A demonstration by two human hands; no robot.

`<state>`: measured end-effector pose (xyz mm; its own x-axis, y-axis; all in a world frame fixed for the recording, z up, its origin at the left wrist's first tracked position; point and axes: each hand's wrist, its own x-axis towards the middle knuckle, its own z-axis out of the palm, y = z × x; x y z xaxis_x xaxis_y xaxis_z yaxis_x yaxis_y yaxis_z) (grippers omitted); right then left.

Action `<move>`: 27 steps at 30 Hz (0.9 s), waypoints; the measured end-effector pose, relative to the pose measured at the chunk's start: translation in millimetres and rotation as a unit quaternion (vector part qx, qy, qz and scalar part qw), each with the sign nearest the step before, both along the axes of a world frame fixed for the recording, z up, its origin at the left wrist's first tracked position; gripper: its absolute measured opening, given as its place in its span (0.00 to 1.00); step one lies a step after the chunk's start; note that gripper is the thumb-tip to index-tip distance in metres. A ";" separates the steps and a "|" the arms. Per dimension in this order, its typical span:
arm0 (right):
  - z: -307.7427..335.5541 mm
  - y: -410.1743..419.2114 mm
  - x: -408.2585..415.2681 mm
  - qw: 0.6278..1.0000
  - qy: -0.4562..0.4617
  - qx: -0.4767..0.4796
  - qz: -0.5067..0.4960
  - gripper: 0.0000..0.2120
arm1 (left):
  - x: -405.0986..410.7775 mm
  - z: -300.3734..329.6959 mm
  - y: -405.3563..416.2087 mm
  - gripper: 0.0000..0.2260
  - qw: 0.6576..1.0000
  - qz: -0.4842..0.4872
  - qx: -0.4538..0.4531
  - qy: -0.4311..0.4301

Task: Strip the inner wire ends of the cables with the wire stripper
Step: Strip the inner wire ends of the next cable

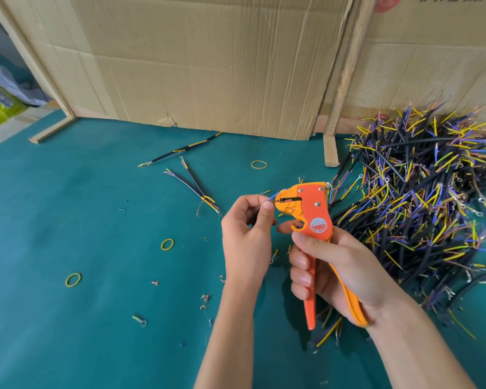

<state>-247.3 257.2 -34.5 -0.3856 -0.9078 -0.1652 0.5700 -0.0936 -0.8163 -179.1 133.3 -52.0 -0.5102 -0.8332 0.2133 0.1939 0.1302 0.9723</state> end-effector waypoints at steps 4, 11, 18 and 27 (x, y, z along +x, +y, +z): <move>-1.7 -1.3 0.6 1.000 0.000 0.004 -0.014 0.16 | 0.2 0.5 -0.5 0.06 1.000 -0.016 0.005 0.002; -2.7 -2.7 -2.2 0.997 0.004 0.007 -0.079 0.19 | -0.6 -2.9 0.2 0.05 0.998 -0.041 0.039 -0.030; 1.4 7.7 -5.7 0.998 -0.023 -0.052 -0.028 0.14 | -0.1 0.8 2.2 0.03 0.998 -0.023 0.039 -0.042; 5.4 21.2 -12.8 0.969 -0.087 -0.210 0.101 0.17 | -41.2 36.5 16.1 0.03 0.991 -0.074 0.048 -0.098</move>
